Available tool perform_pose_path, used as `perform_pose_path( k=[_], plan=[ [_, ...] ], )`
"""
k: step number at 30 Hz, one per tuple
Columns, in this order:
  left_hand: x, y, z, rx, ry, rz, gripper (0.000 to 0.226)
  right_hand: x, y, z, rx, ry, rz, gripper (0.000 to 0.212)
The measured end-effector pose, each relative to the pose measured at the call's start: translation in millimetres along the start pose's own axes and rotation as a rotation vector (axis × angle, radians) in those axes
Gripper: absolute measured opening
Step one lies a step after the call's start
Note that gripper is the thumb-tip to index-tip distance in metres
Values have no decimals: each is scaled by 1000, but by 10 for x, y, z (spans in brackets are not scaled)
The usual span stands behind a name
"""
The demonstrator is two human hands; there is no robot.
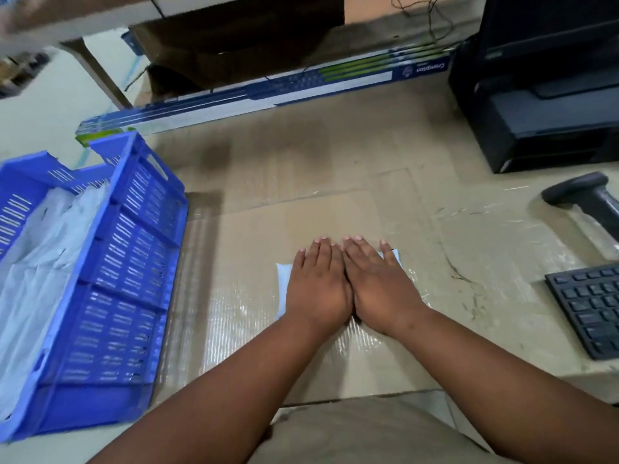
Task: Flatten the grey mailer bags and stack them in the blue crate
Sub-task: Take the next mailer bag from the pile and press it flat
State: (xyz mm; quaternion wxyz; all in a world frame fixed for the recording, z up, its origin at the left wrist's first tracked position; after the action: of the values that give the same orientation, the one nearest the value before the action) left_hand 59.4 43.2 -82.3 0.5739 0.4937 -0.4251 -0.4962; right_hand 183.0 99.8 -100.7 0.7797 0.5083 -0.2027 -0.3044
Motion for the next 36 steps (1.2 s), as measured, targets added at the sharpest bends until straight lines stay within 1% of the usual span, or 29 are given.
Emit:
perform_pose_path(
  k=[5,12,17,21,23,25,28,29,33,36],
  plan=[
    [0,-57,-21,-58,9,-19,65,17,-21,-15,0,-29,-40,66],
    [8,-87,-30,-68,22,-22,68,10,-47,-31,10,-43,-31,64],
    [9,-77,-20,-47,-1,-2,67,23,18,-11,14,-49,5,64],
    [102,44,85,-62,-51,-54,62,34,65,-16,14,-50,14,61],
    [284,146,195,-53,-28,-83,67,62,107,-8,29,-55,-4,59],
    [534,193,321,-47,-13,-83,76,136,144,71,24,-15,-38,63],
    [863,121,520,-74,-16,-23,91,289,121,334,20,157,-14,73],
    [945,78,573,-77,-23,-10,94,333,76,406,26,183,12,76],
    [1049,-95,661,-5,-69,21,96,363,-89,444,8,134,80,81],
    [1047,-169,638,33,-48,20,96,344,-115,427,36,134,110,81]
  ],
)
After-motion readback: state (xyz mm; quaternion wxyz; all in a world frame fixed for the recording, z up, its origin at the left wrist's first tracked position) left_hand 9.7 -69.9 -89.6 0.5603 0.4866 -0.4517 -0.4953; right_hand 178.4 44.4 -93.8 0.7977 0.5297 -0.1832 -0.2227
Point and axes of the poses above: each hand's wrist, its own x-axis away from the middle knuckle, its own y-axis out of the back of the hand, z = x × y, the point moved 3 cm from there along -x, towards the middle knuckle, and after that the axes turned 13 degrees about -x, right-handed, at the moved point
